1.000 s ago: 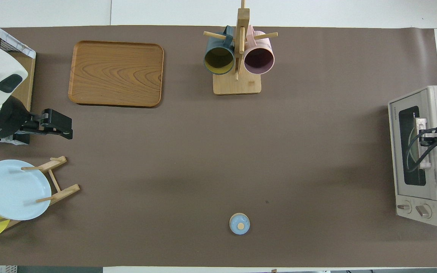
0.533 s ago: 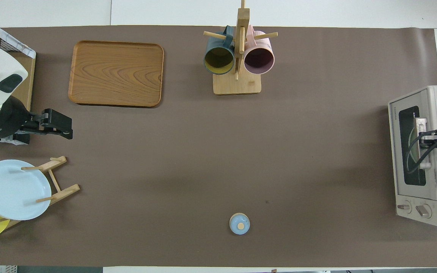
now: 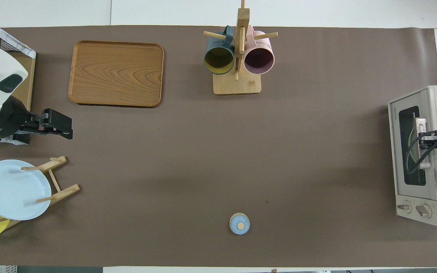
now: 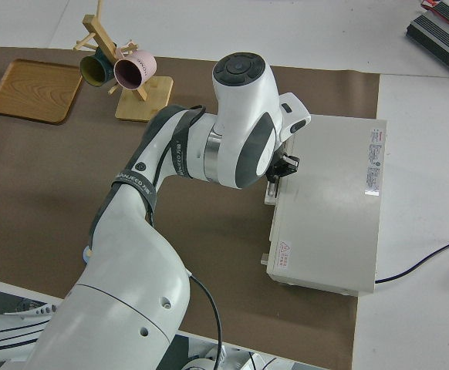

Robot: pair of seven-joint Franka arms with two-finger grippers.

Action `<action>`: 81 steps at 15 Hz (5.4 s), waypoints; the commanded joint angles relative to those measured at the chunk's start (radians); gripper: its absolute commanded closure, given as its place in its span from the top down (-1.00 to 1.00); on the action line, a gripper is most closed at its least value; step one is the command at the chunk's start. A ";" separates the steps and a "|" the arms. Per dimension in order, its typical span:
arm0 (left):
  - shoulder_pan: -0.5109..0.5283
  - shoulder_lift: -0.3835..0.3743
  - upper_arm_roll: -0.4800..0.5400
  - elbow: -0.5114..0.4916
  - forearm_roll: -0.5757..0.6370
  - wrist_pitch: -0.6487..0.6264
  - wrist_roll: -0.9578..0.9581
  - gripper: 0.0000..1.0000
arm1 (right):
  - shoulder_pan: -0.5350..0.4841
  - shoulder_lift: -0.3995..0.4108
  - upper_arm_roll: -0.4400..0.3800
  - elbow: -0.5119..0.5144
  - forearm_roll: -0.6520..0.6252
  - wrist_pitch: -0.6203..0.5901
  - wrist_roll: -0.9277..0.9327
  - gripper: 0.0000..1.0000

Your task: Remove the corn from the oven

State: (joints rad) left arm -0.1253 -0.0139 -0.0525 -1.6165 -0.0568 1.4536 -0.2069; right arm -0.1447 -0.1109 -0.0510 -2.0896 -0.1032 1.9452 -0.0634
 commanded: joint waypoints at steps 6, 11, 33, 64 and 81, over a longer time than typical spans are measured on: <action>0.012 -0.009 -0.009 0.001 0.017 -0.009 0.009 1.00 | 0.105 0.074 0.007 -0.053 0.005 0.147 0.059 -1.00; 0.012 -0.008 -0.009 0.001 0.017 -0.009 0.009 1.00 | 0.146 0.172 0.011 -0.055 0.008 0.270 0.092 -1.00; 0.010 -0.009 -0.010 0.001 0.017 -0.010 0.009 1.00 | 0.228 0.171 0.002 0.008 -0.007 0.098 0.192 -0.29; 0.012 -0.008 -0.009 0.000 0.017 -0.004 0.006 1.00 | 0.116 0.132 0.002 -0.099 -0.024 0.129 0.088 -1.00; 0.041 -0.017 -0.009 -0.028 0.014 0.076 0.014 1.00 | 0.597 0.371 0.022 0.377 -0.038 -0.244 0.606 -1.00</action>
State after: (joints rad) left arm -0.0964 -0.0138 -0.0511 -1.6190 -0.0567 1.4978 -0.2059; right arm 0.3884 0.1253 -0.0319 -1.8793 -0.1638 1.7788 0.4464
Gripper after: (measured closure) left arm 0.000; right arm 0.974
